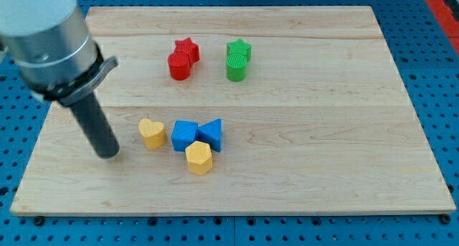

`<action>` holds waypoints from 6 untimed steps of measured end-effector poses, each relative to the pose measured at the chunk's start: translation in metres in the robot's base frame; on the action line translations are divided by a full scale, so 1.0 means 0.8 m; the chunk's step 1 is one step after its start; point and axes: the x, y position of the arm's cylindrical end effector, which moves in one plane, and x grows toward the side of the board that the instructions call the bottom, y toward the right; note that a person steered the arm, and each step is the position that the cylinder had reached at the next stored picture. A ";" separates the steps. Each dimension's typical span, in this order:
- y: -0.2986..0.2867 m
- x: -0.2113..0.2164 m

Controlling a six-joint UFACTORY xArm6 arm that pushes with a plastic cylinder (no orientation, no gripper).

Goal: Push the yellow hexagon into the blue triangle

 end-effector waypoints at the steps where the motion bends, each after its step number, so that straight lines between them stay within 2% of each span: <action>1: 0.033 0.052; 4: 0.204 0.012; 6: 0.230 0.012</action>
